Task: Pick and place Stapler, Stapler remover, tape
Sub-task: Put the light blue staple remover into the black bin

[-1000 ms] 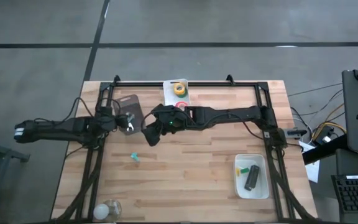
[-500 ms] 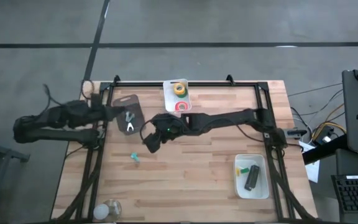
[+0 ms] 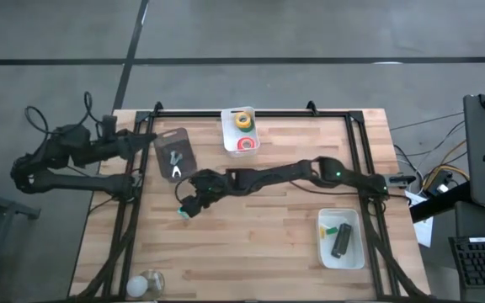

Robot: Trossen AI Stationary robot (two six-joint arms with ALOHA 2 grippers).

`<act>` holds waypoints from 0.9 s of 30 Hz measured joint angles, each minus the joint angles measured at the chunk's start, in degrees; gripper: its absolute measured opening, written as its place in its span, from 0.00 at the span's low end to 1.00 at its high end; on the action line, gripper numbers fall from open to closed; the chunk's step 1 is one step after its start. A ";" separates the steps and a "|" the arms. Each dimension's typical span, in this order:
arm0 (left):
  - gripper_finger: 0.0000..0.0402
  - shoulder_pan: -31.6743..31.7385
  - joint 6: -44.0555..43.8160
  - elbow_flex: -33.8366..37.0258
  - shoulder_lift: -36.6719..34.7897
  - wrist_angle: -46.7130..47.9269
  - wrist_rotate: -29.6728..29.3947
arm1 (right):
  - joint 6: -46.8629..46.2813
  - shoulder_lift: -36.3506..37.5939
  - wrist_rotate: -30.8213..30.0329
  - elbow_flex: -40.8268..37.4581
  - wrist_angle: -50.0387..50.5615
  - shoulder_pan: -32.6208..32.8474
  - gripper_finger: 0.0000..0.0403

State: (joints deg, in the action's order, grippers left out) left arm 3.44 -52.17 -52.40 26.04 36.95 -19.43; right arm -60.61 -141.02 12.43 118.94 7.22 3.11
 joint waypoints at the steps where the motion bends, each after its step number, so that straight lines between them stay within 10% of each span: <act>1: 0.24 0.00 -0.12 0.02 0.00 0.04 0.55 | -0.16 -1.01 0.06 0.85 0.47 0.00 0.41; 27: 0.24 0.00 0.12 0.31 -0.10 0.10 2.63 | 0.00 -9.83 -4.67 7.67 0.98 -0.24 0.41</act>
State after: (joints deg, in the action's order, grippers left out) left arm 3.44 -52.05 -52.10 25.94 37.05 -16.80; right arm -60.61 -150.85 7.76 126.61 8.20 2.87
